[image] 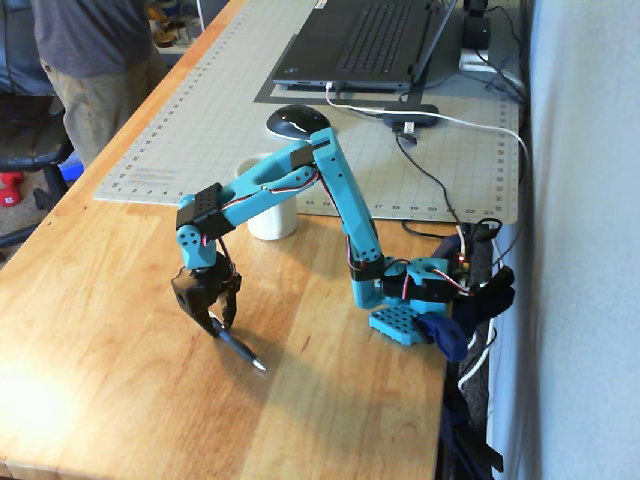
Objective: Grasp a pen and put it in a mug.
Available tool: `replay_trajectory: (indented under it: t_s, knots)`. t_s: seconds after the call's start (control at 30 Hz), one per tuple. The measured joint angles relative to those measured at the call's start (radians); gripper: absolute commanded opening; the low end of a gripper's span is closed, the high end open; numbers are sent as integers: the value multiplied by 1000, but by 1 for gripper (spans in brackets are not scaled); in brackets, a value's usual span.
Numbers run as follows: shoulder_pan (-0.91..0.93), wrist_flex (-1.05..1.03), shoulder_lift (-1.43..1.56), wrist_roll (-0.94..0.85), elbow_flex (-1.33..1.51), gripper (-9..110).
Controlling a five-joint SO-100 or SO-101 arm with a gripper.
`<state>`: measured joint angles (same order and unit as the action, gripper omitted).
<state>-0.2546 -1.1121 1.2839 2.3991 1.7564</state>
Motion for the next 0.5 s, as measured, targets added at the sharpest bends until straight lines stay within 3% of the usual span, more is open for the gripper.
replay_trajectory:
  t_s: [0.5]
  knots:
    - [51, 0, 267, -291, 3, 2]
